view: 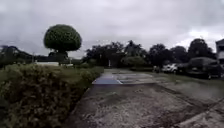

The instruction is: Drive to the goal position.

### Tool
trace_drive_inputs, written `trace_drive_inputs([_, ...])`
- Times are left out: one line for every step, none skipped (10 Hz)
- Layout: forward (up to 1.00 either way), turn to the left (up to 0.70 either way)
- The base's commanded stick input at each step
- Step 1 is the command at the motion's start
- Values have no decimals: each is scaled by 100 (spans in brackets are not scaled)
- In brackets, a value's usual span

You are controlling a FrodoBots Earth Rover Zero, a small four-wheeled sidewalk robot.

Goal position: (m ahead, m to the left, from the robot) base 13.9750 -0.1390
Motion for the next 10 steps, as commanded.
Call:
trace_drive_inputs([50,0])
trace_drive_inputs([50,0])
trace_drive_inputs([50,0])
trace_drive_inputs([50,0])
trace_drive_inputs([50,0])
trace_drive_inputs([50,0])
trace_drive_inputs([50,0])
trace_drive_inputs([50,0])
trace_drive_inputs([50,0])
trace_drive_inputs([50,0])
